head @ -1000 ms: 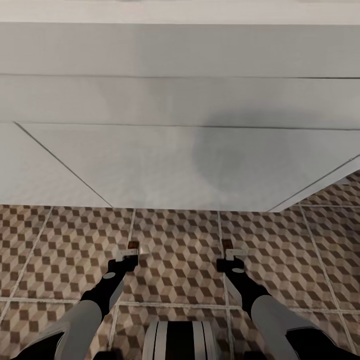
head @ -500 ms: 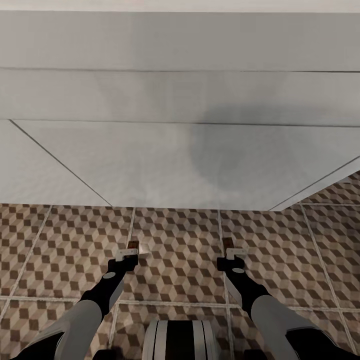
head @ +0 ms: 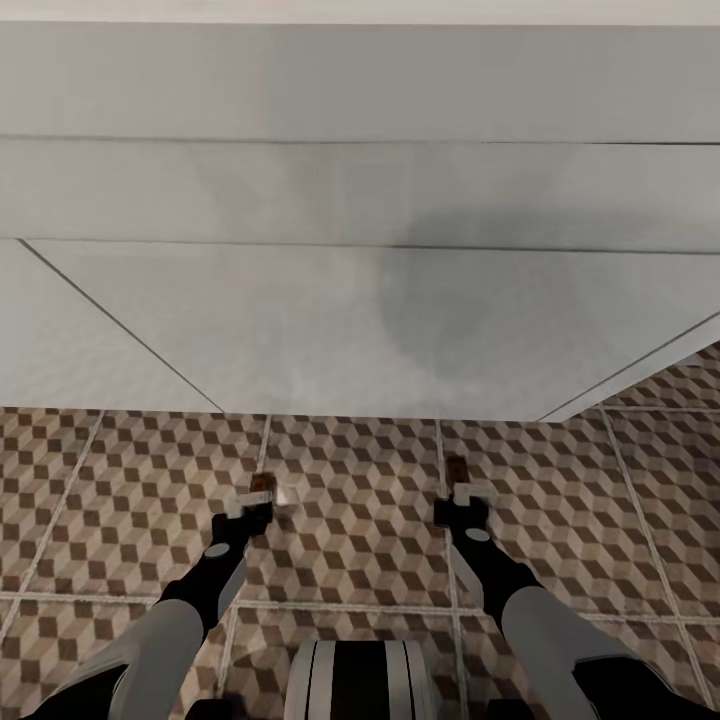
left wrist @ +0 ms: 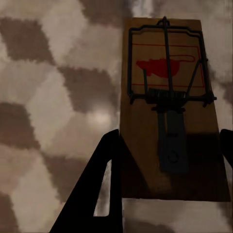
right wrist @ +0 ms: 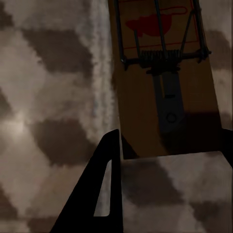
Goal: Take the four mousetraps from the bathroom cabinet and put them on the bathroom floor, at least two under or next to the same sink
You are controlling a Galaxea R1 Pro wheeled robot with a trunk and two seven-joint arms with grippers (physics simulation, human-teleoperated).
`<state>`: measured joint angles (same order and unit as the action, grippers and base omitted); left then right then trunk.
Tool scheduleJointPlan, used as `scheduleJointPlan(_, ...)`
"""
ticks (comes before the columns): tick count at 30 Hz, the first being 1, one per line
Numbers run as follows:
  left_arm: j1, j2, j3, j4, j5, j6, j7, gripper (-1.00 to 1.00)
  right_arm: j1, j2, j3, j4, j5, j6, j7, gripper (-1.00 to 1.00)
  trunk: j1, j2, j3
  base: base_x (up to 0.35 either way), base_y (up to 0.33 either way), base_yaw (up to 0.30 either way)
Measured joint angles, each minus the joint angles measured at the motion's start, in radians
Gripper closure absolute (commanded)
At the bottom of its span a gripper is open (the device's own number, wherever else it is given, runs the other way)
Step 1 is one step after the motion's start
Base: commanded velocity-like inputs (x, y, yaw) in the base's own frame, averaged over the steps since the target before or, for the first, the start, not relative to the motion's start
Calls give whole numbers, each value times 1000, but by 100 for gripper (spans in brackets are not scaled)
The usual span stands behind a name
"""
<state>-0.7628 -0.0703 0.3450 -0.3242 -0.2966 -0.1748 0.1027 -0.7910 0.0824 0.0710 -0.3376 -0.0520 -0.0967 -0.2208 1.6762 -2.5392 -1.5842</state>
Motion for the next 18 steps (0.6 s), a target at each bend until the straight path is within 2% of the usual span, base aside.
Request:
scheduleJointPlan(2,0,0,2,4,3,-44,47,100,0,0,0,-3,-1,-5,-1,100,0,0,0,0,0,0)
scheduleJointPlan(4,0,-1,2,7,3,-60,83,100,0,0,1,-4,-2,-4,-2,100,0,0,0,0,0,0)
scheduleJointPlan(9,0,-2,-3,11,4,-64,112,100,0,-1,-2,-2,-4,1,-5,100,0,0,0,0,0,0)
scheduleJointPlan(12,0,0,-5,14,0,-53,104,100,0,-1,-6,2,-6,3,-13,100,0,0,0,0,0,0)
scheduleJointPlan(15,0,3,-6,18,-3,-48,42,100,0,-2,-7,5,-7,4,-16,100,0,0,0,0,0,0)
scheduleJointPlan(18,0,3,-7,21,-5,-46,9,100,0,-1,-7,7,-7,3,-17,100,0,0,0,0,0,0)
